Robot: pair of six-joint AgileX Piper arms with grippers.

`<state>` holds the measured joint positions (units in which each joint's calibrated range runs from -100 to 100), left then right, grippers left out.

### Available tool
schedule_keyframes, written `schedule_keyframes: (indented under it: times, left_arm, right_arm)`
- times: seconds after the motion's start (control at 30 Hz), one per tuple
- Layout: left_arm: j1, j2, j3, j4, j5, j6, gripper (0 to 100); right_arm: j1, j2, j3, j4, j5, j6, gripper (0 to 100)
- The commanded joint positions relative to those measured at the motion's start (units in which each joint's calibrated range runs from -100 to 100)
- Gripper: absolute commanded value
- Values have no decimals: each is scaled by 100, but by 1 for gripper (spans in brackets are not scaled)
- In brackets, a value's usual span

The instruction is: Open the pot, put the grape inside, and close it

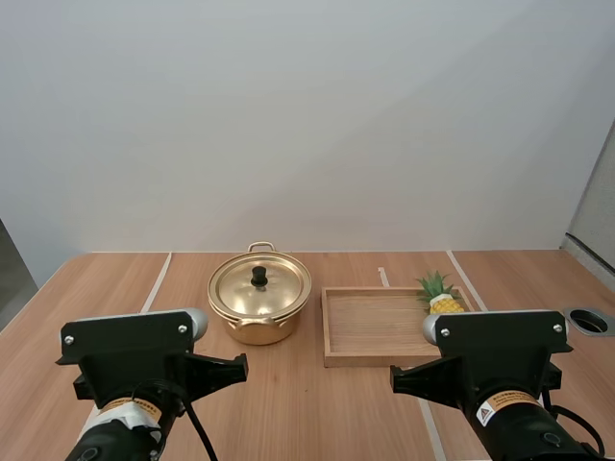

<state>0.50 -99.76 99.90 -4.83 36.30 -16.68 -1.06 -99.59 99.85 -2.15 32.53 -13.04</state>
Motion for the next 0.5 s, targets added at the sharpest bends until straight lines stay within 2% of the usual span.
schedule_keyframes:
  times: [0.0, 0.47]
  left_arm:
    - [-13, -24, 10, -146, 103, -146, 0]
    - [-13, -24, 10, -146, 9, -13, 0]
  right_arm:
    - [-17, -41, 15, 55, -139, 0, 0]
    - [-17, -41, 15, 55, -139, 0, 0]
